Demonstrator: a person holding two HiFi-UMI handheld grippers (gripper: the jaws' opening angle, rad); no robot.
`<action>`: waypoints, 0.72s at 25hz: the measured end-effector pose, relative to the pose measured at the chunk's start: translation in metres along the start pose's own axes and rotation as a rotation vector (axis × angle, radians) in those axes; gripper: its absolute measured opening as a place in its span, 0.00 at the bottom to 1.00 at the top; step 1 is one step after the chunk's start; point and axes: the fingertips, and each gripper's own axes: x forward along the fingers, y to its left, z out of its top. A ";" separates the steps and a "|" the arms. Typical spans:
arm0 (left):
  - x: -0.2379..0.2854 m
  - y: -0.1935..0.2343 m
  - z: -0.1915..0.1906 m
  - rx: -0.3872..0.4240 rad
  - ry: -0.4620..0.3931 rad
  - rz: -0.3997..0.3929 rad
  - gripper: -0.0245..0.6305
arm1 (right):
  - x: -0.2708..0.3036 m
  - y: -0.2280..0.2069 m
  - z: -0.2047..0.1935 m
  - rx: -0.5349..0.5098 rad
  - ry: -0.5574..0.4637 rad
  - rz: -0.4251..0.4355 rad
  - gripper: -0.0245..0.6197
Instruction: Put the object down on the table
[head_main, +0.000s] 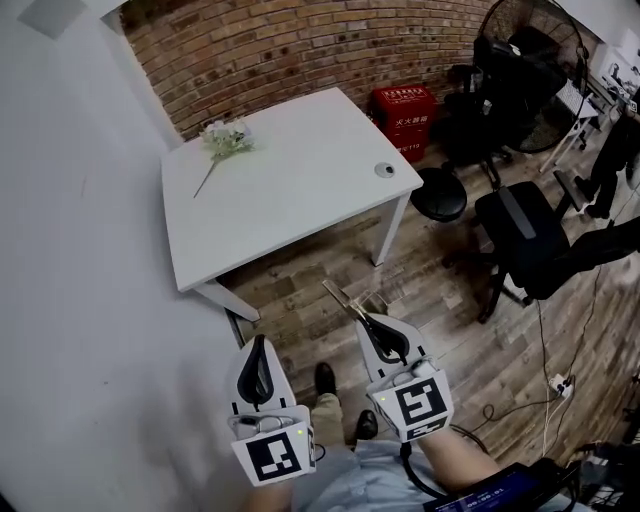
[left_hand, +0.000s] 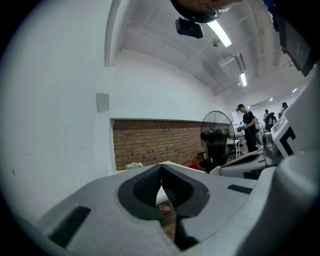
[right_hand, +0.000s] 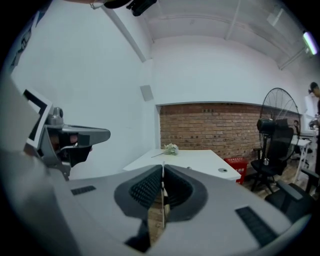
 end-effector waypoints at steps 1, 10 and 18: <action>0.013 0.006 -0.002 -0.002 0.004 -0.004 0.05 | 0.014 -0.002 0.002 0.004 0.008 0.001 0.07; 0.119 0.066 0.006 -0.012 -0.023 -0.039 0.05 | 0.122 -0.014 0.042 0.021 0.008 -0.017 0.07; 0.166 0.096 0.021 -0.009 -0.080 -0.069 0.05 | 0.167 -0.022 0.082 -0.023 -0.051 -0.060 0.07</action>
